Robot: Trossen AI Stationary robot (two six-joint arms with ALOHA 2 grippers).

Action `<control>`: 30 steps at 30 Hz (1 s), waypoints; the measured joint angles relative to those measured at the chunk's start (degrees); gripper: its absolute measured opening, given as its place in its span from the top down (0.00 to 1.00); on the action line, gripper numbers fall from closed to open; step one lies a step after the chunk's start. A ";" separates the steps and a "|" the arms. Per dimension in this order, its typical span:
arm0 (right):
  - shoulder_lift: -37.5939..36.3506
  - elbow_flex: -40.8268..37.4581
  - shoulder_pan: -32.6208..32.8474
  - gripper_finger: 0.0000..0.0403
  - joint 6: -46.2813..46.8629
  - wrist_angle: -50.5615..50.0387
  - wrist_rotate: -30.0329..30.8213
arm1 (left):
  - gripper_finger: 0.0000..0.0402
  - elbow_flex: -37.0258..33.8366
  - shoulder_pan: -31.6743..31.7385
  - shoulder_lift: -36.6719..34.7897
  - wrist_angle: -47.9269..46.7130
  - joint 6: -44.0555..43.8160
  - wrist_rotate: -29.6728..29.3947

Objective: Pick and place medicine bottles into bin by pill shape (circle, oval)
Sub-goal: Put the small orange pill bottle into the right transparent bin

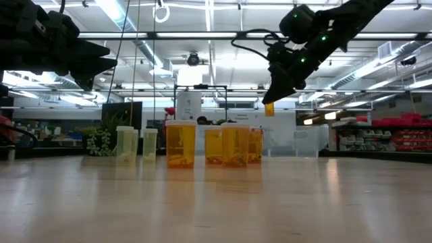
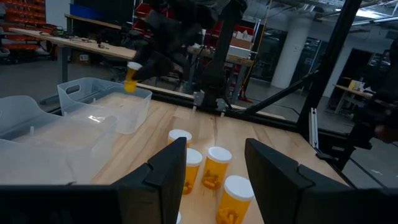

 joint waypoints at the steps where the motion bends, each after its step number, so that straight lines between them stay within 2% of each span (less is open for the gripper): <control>1: 0.89 0.88 -0.97 0.69 -0.20 0.00 -0.49 | 0.57 0.00 0.00 0.00 0.00 0.02 -0.01; 6: 6.50 5.68 -5.19 0.69 -1.73 -0.42 -3.60 | 0.57 0.00 0.00 0.00 0.00 0.02 -0.01; 15: 14.20 12.76 -10.96 0.69 -2.28 -2.01 -3.56 | 0.57 0.00 0.00 0.00 0.00 0.00 0.00; 30: 21.45 12.88 -16.34 0.69 -0.03 0.95 -3.91 | 0.57 0.00 0.00 0.00 0.00 0.00 0.00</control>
